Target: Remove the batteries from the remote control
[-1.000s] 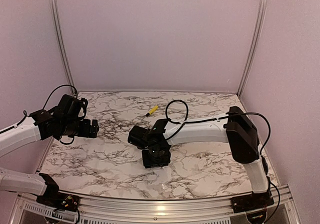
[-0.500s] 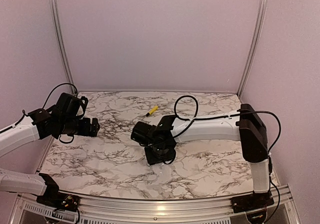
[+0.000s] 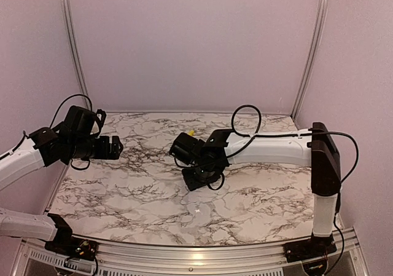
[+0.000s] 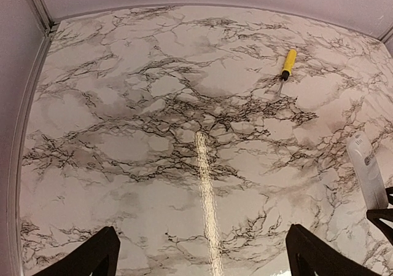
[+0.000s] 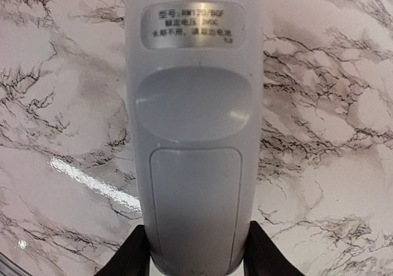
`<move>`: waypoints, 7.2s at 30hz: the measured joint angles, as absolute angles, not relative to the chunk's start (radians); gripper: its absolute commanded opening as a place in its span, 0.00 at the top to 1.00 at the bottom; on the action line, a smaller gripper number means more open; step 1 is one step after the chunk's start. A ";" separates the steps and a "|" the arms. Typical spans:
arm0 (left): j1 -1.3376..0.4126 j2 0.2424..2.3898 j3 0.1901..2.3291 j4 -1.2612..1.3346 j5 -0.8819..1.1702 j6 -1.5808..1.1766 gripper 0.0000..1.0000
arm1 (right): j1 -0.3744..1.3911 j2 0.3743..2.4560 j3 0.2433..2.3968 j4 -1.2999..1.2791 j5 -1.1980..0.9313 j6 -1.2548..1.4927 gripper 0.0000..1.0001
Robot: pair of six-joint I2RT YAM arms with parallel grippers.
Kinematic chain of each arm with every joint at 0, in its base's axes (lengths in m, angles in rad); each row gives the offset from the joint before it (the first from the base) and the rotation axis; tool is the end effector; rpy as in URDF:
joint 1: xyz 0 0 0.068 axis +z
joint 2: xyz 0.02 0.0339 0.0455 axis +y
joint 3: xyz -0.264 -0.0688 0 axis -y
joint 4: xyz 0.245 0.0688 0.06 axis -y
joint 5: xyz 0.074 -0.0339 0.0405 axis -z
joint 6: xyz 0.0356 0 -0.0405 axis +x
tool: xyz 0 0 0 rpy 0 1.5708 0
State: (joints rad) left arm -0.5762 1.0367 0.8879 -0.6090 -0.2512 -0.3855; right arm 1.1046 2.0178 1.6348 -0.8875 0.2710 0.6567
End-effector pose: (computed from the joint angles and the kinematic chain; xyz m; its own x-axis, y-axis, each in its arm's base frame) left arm 0.1856 -0.1100 0.2892 -0.6756 0.0046 -0.7373 0.1320 0.9846 -0.1148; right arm 0.1954 0.3672 0.2122 -0.8438 -0.3682 -0.3904 -0.3913 0.9200 -0.0219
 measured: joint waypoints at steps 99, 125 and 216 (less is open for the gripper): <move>-0.616 1.706 1.234 -0.271 1.013 -0.652 0.53 | 0.976 1.653 1.412 -0.649 -0.086 -0.237 0.76; -0.616 1.707 1.238 -0.368 0.973 -0.578 1.00 | 1.002 1.684 1.419 -0.644 -0.035 -0.187 0.25; -0.562 1.670 0.888 0.677 0.759 -1.279 1.00 | 0.690 1.617 1.610 -0.495 -0.388 0.752 0.22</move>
